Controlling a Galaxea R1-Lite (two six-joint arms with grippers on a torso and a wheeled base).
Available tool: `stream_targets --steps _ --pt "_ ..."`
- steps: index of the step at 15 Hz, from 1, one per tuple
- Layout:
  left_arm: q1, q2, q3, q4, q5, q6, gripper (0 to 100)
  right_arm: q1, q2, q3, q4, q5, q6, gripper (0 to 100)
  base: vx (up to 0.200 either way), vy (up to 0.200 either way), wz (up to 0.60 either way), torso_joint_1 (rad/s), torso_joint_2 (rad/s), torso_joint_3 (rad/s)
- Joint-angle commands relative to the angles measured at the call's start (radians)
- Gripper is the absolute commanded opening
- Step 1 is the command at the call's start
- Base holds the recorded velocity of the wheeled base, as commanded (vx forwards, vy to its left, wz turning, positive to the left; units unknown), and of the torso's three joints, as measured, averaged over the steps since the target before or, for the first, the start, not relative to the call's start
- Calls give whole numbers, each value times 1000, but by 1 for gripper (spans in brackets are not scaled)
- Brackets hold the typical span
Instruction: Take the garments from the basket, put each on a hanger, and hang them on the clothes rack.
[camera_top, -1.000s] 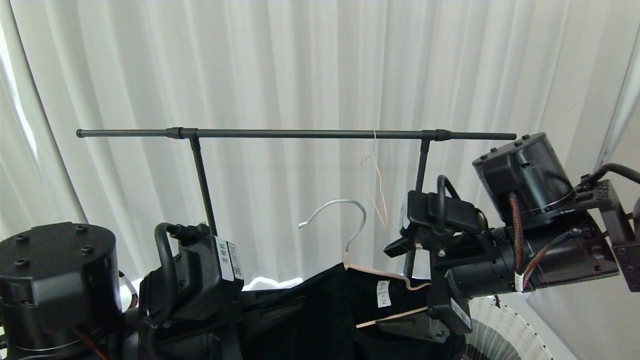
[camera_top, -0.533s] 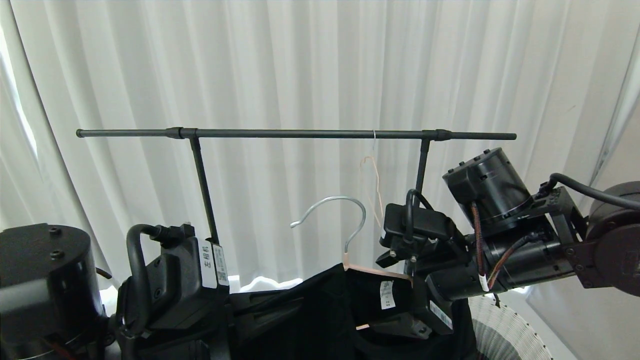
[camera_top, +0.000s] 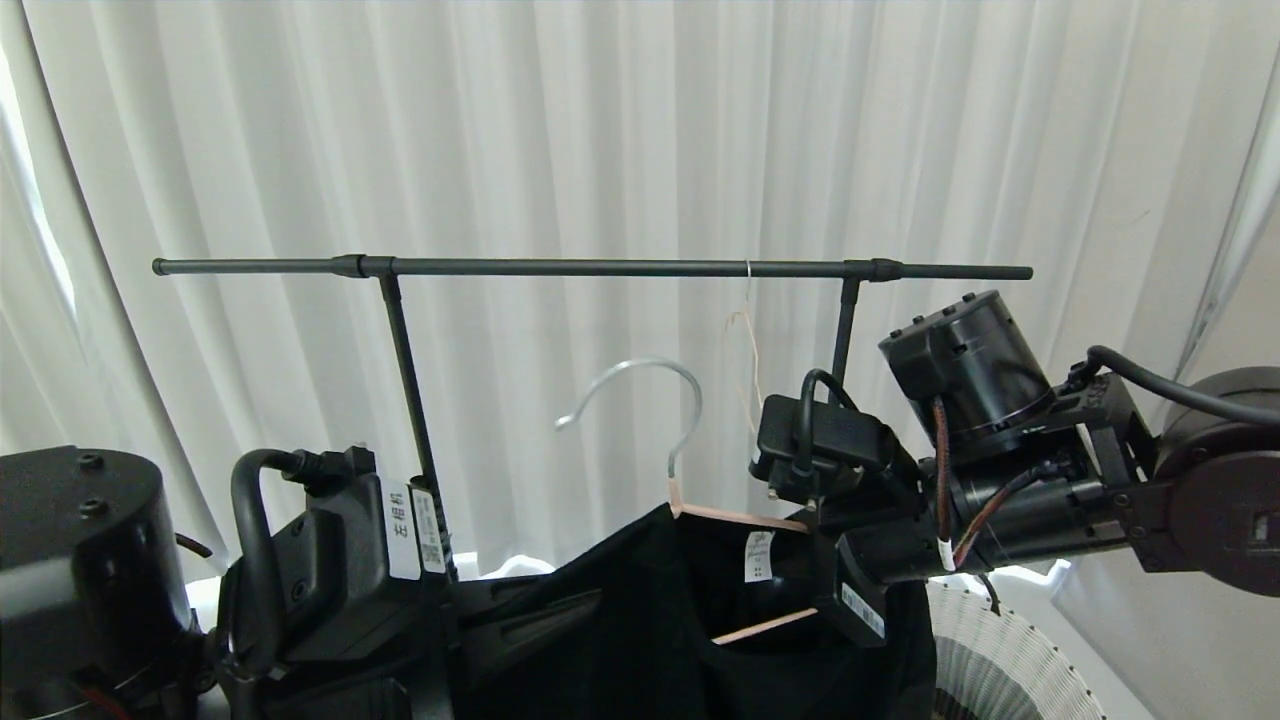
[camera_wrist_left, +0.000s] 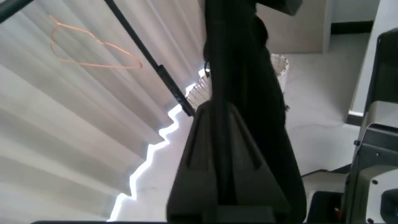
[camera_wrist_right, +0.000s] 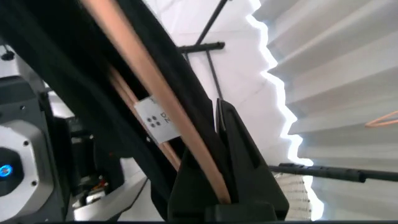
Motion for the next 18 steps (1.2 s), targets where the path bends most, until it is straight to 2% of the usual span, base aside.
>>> stream_targets --steps 1,3,5,8,11,13,15,18 --pt "0 2 5 2 -1 4 100 1 -14 6 -18 2 -25 0 0 0 0 0 0 0" --pt "1 0 8 2 10 5 100 -38 -40 10 -28 16 -169 0 0 0 0 0 0 0" --pt "0 -23 33 2 10 7 100 -101 -56 22 -59 31 -261 0 0 0 0 0 0 0" --pt "0 -78 84 2 12 9 100 -162 -77 67 -168 29 -262 0 0 0 0 0 0 0" --pt "17 -130 122 2 36 9 100 -250 -88 71 -176 29 -261 0 0 0 0 0 0 0" --pt "78 -112 159 2 84 -2 100 -262 -100 65 -177 31 -249 0 0 0 0 0 0 0" --pt "167 -66 237 2 87 -1 100 -262 -125 67 -188 31 -213 0 0 0 0 0 0 0" --pt "181 19 231 2 84 -22 100 -256 -154 73 -223 31 -192 0 0 0 0 0 0 0"
